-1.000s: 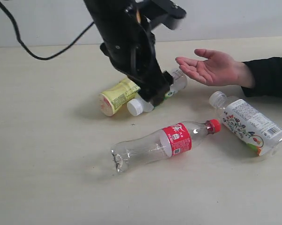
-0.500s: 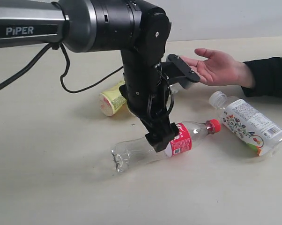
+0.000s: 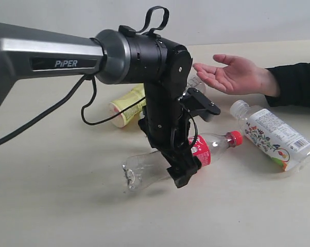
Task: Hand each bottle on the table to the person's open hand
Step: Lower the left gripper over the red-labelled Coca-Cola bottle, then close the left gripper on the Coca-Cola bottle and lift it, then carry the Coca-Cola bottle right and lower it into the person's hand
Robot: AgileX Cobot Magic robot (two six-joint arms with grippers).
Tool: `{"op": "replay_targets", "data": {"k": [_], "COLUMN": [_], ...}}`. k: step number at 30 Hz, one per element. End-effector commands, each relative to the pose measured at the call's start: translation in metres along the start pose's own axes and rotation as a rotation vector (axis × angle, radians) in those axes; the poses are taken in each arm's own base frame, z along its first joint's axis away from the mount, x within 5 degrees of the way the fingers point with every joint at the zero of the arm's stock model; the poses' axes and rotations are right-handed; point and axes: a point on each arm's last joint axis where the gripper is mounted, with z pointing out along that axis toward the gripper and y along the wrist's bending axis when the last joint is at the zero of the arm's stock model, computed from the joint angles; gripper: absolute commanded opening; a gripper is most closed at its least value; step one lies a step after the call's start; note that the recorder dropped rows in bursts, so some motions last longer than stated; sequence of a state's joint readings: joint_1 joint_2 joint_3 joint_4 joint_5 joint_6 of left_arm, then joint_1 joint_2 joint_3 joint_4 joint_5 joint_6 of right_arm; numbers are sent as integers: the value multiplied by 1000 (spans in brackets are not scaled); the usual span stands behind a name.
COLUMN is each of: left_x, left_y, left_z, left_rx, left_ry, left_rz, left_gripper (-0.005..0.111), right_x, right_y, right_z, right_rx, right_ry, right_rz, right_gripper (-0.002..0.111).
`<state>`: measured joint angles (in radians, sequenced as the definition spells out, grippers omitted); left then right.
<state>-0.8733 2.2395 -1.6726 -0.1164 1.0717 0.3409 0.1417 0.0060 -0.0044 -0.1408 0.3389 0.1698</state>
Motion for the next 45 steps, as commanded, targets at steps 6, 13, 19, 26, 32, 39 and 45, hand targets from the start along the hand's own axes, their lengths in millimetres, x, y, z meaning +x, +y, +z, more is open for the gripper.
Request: {"op": "replay_targets", "data": {"k": [6, 13, 19, 26, 32, 39, 45], "left_x": [-2, 0, 4, 6, -3, -39, -70], "left_y": [-2, -2, -4, -6, -17, -22, -16], "left_z": [1, 1, 1, -15, -72, -137, -164], "left_rx": [10, 15, 28, 28, -3, 31, 95], "left_ry": [-1, 14, 57, 59, -106, -460, -645], "left_rz": [-8, -40, -91, -140, -178, -479, -642], "left_gripper": [96, 39, 0, 0, 0, 0, 0], "right_x": [1, 1, 1, 1, 1, 1, 1], "right_y": [0, 0, 0, 0, 0, 0, 0], "right_z": [0, 0, 0, 0, 0, 0, 0], "right_rx": [-6, -6, -6, -6, -6, -6, -6], "right_ry": [-9, -9, -9, -9, -9, -9, -9], "right_rz": [0, 0, 0, 0, 0, 0, 0], "right_gripper": [0, 0, 0, 0, 0, 0, 0]}}
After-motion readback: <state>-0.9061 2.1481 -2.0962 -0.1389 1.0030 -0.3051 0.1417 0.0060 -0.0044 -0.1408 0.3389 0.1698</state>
